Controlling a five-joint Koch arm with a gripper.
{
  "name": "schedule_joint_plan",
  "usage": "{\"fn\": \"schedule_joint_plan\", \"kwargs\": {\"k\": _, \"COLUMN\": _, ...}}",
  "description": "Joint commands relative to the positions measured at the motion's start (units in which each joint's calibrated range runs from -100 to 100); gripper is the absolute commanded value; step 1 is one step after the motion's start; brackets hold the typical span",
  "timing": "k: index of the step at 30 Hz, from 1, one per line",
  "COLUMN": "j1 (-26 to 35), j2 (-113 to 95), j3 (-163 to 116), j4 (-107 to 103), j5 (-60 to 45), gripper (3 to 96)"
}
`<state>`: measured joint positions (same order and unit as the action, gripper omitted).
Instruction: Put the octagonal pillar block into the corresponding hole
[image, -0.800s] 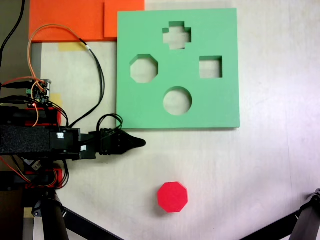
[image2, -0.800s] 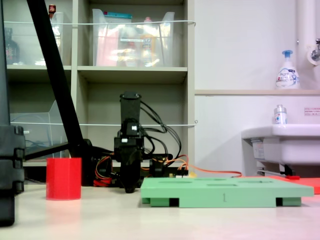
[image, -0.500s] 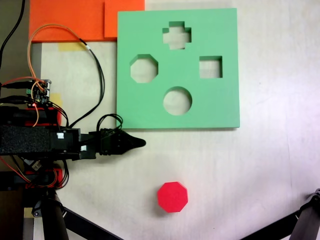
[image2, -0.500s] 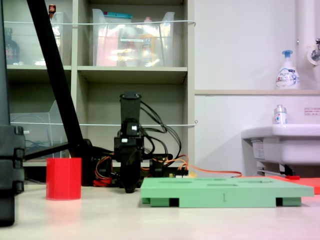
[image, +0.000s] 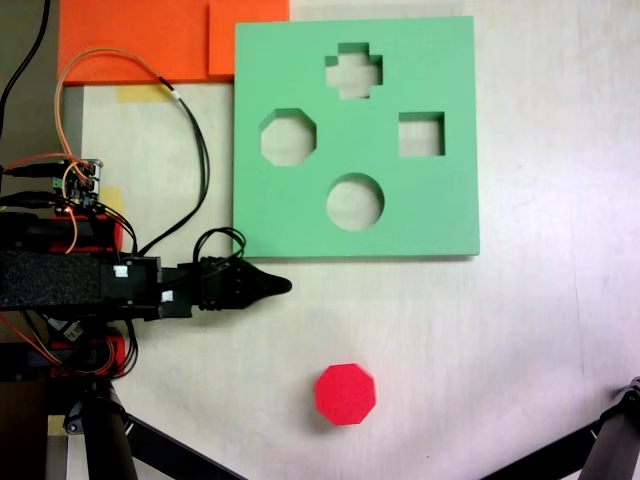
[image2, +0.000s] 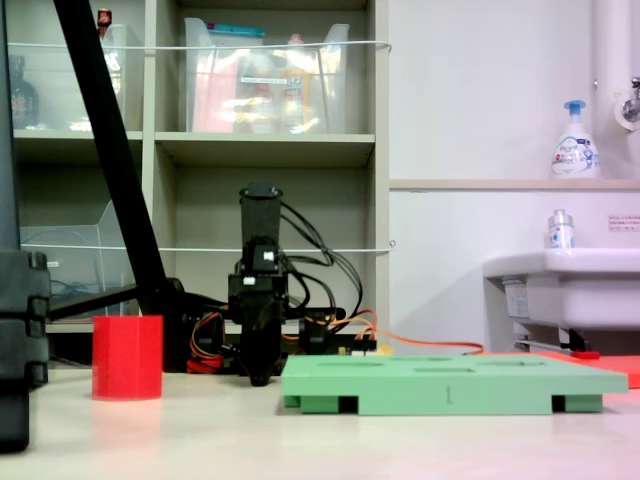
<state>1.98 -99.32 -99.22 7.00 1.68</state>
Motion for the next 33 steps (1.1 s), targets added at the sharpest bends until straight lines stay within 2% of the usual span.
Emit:
{"fn": "schedule_joint_plan", "kwargs": {"k": 1, "j1": 0.0, "j2": -0.7, "j3": -0.8, "j4": -5.6, "j5": -0.1, "gripper": 48.5}}
{"fn": "schedule_joint_plan", "kwargs": {"k": 4, "j1": -1.1, "j2": -0.7, "j3": -0.8, "j4": -5.7, "j5": 2.1, "gripper": 47.2}}
{"fn": "schedule_joint_plan", "kwargs": {"k": 7, "j1": -3.0, "j2": -0.7, "j3": -0.8, "j4": -4.3, "j5": 11.3, "gripper": 49.4}}
{"fn": "schedule_joint_plan", "kwargs": {"k": 11, "j1": -8.5, "j2": -0.7, "j3": -0.8, "j4": -1.7, "j5": 25.1, "gripper": 49.3}}
{"fn": "schedule_joint_plan", "kwargs": {"k": 14, "j1": -13.4, "j2": -0.7, "j3": -0.8, "j4": -4.9, "j5": 29.0, "gripper": 46.2}}
{"fn": "schedule_joint_plan", "kwargs": {"k": 18, "j1": -15.4, "j2": -0.7, "j3": 19.2, "j4": -39.2, "j5": 33.2, "gripper": 45.7}}
{"fn": "schedule_joint_plan", "kwargs": {"k": 21, "j1": -15.4, "j2": 9.4, "j3": 41.7, "j4": -66.3, "j5": 35.6, "gripper": 45.7}}
{"fn": "schedule_joint_plan", "kwargs": {"k": 25, "j1": -14.9, "j2": 13.0, "j3": 57.9, "j4": -81.5, "j5": 37.1, "gripper": 45.7}}
{"fn": "schedule_joint_plan", "kwargs": {"k": 28, "j1": -14.6, "j2": 15.0, "j3": 66.8, "j4": -87.3, "j5": 38.3, "gripper": 42.1}}
{"fn": "schedule_joint_plan", "kwargs": {"k": 33, "j1": -13.7, "j2": 32.7, "j3": 87.3, "j4": -104.1, "j5": 38.3, "gripper": 42.0}}
